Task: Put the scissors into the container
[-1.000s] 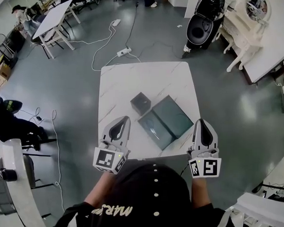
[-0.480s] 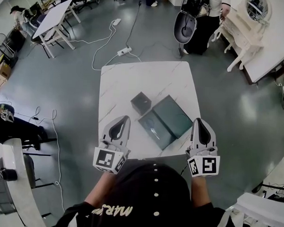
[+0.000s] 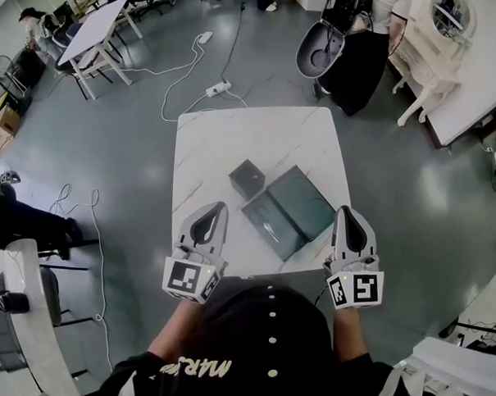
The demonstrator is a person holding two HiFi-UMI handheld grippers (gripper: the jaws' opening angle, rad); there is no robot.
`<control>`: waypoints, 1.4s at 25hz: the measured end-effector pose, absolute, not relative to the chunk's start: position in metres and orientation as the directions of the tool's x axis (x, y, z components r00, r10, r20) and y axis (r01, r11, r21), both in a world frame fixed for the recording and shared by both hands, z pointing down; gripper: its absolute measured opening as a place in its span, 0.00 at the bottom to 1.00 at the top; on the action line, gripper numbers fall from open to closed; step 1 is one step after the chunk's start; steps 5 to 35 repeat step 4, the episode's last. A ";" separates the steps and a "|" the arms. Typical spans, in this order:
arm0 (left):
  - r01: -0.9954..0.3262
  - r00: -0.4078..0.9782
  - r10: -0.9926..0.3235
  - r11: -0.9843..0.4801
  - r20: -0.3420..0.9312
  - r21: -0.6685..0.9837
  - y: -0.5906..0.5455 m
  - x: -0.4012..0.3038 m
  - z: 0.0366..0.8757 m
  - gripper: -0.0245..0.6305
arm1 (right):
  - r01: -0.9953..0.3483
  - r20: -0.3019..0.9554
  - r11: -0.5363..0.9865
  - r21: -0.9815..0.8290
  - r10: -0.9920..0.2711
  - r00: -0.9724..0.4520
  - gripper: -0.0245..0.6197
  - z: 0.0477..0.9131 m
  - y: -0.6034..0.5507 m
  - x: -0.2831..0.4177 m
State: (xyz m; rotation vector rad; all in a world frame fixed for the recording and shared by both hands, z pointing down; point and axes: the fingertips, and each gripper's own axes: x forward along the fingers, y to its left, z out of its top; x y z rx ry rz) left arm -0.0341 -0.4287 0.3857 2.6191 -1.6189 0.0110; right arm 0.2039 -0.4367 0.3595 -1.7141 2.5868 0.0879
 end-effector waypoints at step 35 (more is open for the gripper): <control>-0.896 0.442 -0.896 -0.440 0.042 0.052 -0.428 -0.035 0.384 0.08 | -0.920 -0.063 0.391 0.029 -0.918 -0.392 0.06 0.358 -0.437 0.202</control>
